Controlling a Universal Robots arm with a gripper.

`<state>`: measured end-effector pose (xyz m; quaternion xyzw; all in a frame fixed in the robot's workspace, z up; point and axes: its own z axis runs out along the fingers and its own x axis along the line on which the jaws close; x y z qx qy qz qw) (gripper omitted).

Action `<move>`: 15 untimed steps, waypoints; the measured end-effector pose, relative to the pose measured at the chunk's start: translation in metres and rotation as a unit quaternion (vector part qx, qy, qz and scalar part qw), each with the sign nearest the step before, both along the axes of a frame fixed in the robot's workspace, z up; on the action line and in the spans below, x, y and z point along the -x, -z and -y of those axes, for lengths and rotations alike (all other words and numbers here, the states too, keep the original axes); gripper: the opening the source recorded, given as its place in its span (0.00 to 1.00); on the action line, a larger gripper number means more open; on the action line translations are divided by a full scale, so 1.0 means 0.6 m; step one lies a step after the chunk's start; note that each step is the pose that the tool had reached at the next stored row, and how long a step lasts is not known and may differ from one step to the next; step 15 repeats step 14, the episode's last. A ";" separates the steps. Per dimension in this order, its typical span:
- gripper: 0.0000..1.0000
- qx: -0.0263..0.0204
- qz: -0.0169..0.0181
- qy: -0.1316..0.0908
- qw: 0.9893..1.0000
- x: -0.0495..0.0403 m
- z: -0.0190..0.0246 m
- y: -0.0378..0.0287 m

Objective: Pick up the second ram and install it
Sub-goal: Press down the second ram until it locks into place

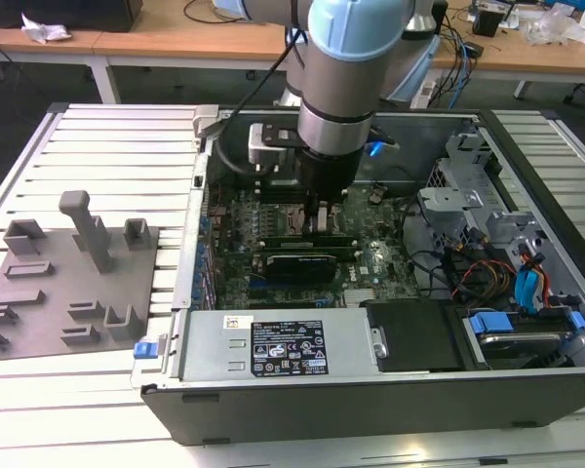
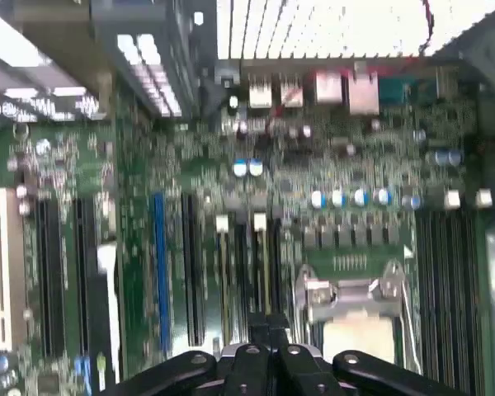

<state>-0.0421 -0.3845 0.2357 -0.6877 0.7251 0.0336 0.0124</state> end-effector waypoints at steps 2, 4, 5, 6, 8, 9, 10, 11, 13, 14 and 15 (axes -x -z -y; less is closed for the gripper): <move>0.11 0.000 -0.002 0.000 1.000 -0.024 -0.0001 -0.009; 0.11 0.000 -0.002 0.000 1.000 -0.025 -0.0003 -0.022; 0.11 0.000 -0.002 0.000 1.000 -0.025 -0.0006 -0.038; 0.11 0.000 -0.002 0.000 1.000 -0.025 -0.0008 -0.053; 0.11 0.000 -0.002 0.000 1.000 -0.025 -0.0009 -0.075; 0.11 0.000 -0.002 0.000 1.000 -0.025 -0.0009 -0.075; 0.11 0.000 -0.002 0.000 1.000 -0.025 -0.0010 -0.075; 0.11 0.000 -0.002 0.000 1.000 -0.025 -0.0010 -0.075; 0.11 0.000 -0.002 0.000 1.000 -0.025 -0.0009 -0.076; 0.11 0.000 -0.002 0.000 1.000 -0.025 -0.0010 -0.076; 0.11 0.000 -0.002 0.000 1.000 -0.025 -0.0010 -0.076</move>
